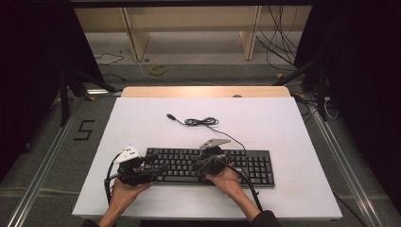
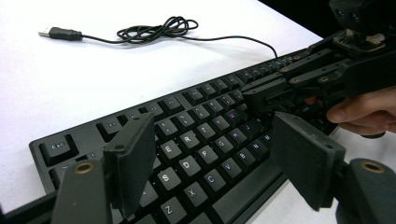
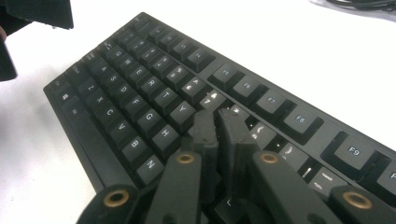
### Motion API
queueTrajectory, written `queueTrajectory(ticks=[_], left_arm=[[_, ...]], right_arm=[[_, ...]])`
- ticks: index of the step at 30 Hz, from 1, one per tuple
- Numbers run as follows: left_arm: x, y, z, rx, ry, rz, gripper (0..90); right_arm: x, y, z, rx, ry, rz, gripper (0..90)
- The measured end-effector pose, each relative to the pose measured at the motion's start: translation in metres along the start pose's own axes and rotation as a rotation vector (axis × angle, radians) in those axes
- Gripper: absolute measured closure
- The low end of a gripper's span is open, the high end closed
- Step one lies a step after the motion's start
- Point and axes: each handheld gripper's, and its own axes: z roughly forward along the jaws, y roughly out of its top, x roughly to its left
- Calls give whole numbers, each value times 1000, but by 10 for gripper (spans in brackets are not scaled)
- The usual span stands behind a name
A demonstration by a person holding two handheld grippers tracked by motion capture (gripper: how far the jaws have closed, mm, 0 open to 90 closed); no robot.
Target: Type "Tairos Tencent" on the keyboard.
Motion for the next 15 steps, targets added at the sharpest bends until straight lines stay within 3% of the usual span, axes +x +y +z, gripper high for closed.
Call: queueTrajectory(ticks=[15], left_arm=[[3, 2, 4, 10, 0, 7, 342]], right_arm=[[-3, 1, -20, -55, 56, -2, 630]])
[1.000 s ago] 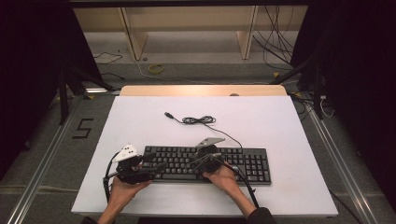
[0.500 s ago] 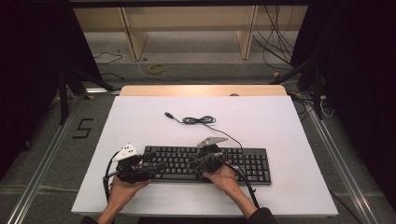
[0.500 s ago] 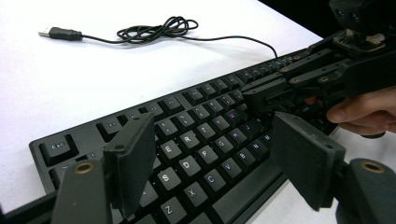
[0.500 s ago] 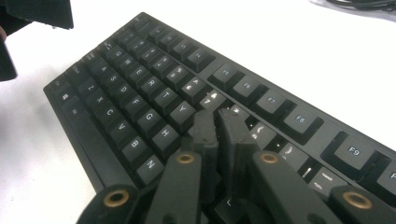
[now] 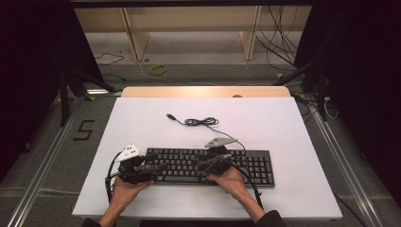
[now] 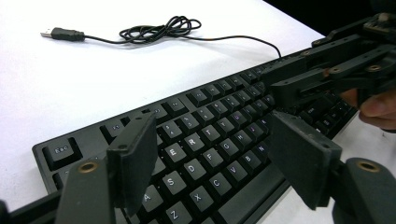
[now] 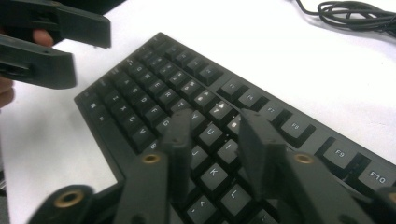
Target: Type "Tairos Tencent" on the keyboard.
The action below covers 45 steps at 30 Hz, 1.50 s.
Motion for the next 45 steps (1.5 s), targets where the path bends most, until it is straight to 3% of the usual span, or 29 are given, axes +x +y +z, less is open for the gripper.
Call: queueTrajectory(ticks=[10, 15, 23, 32, 45], left_arm=[[2, 2, 4, 7, -2, -6, 399], [5, 3, 5, 8, 1, -13, 455], [9, 5, 7, 20, 4, -19, 573], [4, 9, 22, 79, 11, 36, 704], [2, 10, 38, 168, 22, 75, 865]], right_arm=[[-2, -5, -17, -30, 1, -7, 527], [-4, -7, -24, -43, -12, 5, 458], [-6, -14, -35, -72, -11, 10, 427], [-5, -19, -45, -93, -27, 0, 398], [-2, -25, -48, -101, -29, -5, 359]])
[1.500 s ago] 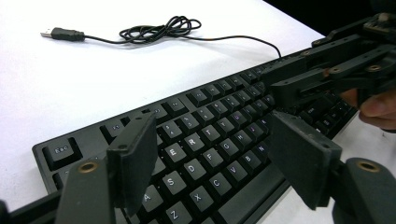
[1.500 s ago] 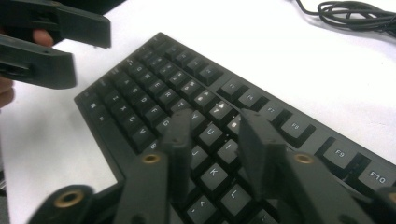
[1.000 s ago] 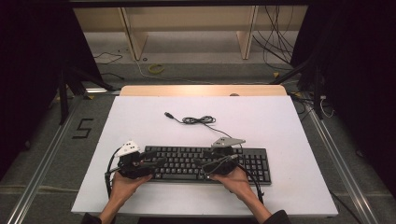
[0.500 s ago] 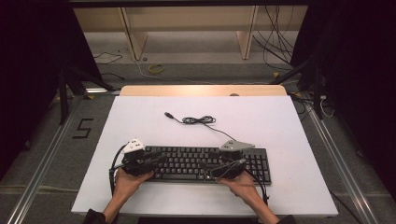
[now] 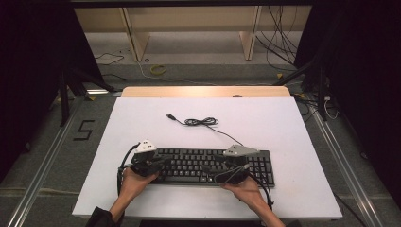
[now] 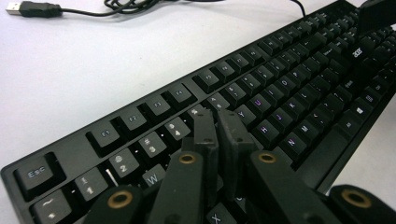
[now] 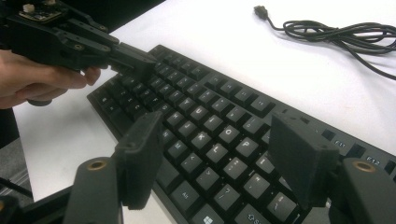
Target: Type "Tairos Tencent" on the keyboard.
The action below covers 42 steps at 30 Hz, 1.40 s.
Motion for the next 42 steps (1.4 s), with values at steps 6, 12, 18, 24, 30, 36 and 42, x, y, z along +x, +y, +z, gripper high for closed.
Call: queueTrajectory(ticks=[6, 12, 18, 24, 30, 36, 42], left_arm=[[0, 2, 6, 33, 2, 7, 892], [1, 4, 10, 45, 6, 6, 893], [0, 6, 15, 66, 7, 17, 893], [-1, 5, 21, 112, 18, 21, 896], [-5, 6, 22, 116, 46, 43, 897], [-4, 9, 16, 83, 29, 13, 789], [-5, 8, 9, 40, 5, -16, 647]], right_arm=[[0, -2, -2, -9, -4, -1, 353], [2, -3, -4, -20, -3, -4, 340], [3, -3, -5, -26, -4, -7, 337], [4, -3, -5, -26, 0, -7, 338], [3, -2, -6, -32, -5, -4, 339], [2, -1, -6, -35, -4, 0, 339], [1, 1, -4, -35, -8, 0, 340]])
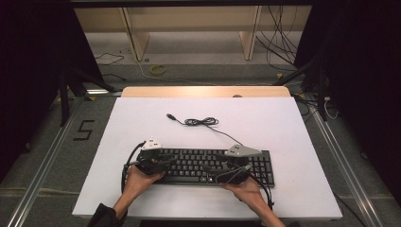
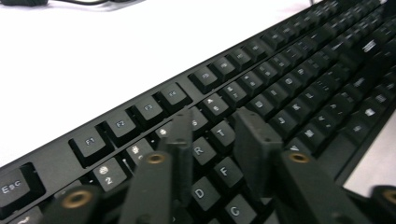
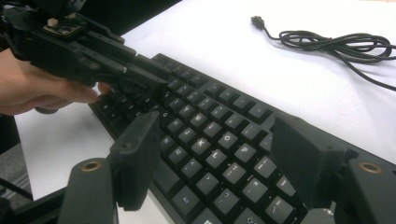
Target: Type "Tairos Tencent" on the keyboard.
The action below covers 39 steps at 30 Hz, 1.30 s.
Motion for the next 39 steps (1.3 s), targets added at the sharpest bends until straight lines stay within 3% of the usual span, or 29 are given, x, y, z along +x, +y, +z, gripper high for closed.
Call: queueTrajectory(ticks=[6, 12, 22, 29, 39], left_arm=[[-2, -1, -11, -77, -20, -17, 507], [-1, -3, -18, -125, -70, -23, 391], [-1, -5, -25, -164, -85, -38, 329], [0, -7, -29, -173, -91, -44, 309], [1, -13, -38, -199, -79, -51, 307]], right_arm=[[0, 3, 0, -4, 0, -2, 341], [1, 7, 4, -6, -2, -2, 348], [0, 12, 15, 22, -7, -9, 377], [0, 16, 22, 47, -14, -13, 491], [1, 17, 32, 99, -17, -30, 732]])
